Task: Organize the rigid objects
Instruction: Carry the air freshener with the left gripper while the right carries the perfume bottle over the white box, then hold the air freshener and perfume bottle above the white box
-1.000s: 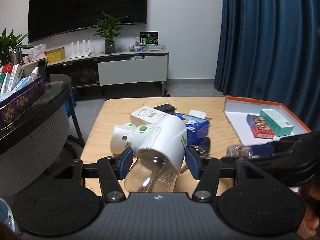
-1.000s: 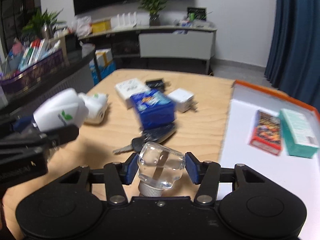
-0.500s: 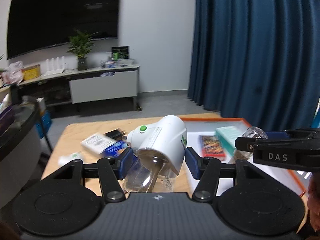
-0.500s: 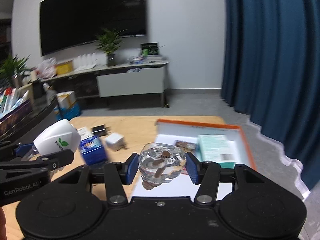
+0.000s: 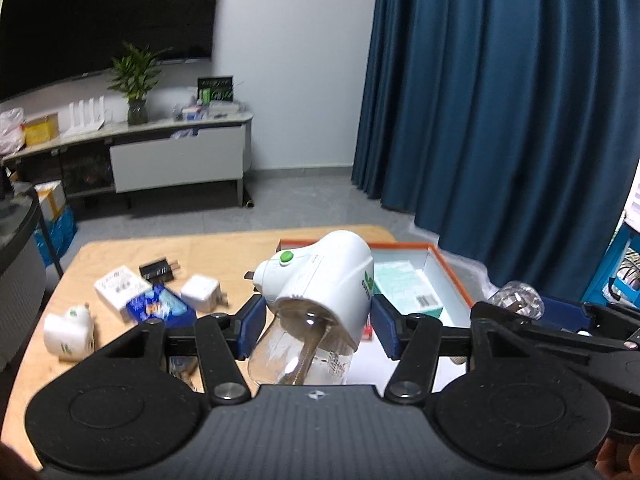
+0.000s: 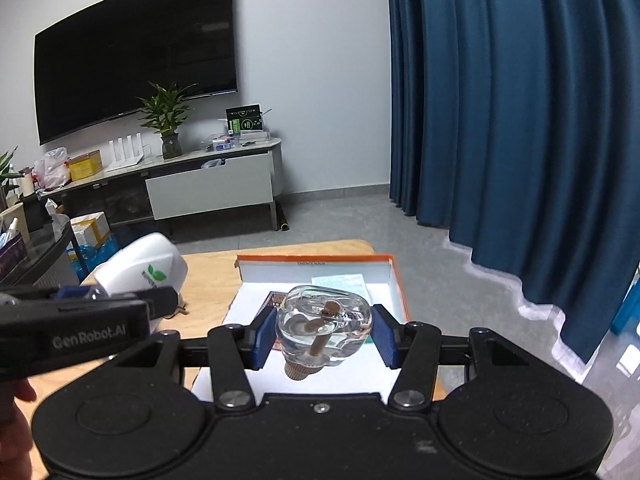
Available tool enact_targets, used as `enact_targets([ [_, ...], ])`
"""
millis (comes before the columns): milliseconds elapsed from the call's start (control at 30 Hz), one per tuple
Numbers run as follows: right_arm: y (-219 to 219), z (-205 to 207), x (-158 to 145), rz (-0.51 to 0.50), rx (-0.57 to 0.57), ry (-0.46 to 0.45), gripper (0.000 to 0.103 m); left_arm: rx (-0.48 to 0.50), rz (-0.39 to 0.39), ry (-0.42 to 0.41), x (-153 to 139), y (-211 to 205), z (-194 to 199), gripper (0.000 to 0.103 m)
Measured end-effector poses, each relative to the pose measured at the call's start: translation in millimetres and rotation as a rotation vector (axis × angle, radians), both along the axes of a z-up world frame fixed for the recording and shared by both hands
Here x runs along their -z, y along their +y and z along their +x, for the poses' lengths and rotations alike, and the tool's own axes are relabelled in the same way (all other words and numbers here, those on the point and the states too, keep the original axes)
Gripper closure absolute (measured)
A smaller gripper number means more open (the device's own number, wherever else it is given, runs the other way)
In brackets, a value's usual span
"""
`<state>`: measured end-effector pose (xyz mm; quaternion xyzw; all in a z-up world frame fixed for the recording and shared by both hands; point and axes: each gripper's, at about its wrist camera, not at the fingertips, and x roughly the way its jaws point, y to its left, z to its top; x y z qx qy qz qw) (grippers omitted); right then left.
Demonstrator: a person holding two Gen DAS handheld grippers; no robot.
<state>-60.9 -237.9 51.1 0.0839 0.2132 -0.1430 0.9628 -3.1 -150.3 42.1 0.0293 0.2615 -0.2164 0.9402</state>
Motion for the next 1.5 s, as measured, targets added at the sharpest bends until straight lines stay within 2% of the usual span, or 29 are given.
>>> enact_targets([
  [133,-3.8,-3.5,5.6,0.008,-0.002,0.007,0.041,-0.004,0.011,0.04,9.5,-2.4,-4.2,0.045],
  [300,-3.1,-6.3,8.3,-0.002,-0.007,0.018,0.041,-0.005,0.038,0.054,10.9,-5.3,-5.5,0.045],
  [467,-2.2,-7.2,11.3,-0.001,-0.003,0.034,0.041,-0.006,0.033,0.063,10.7,-5.9,-6.2,0.045],
  [1500,-4.0,-6.0,10.1,-0.009,-0.006,0.047,0.041,0.006,0.019,0.074,11.7,-10.5,-17.2,0.045],
])
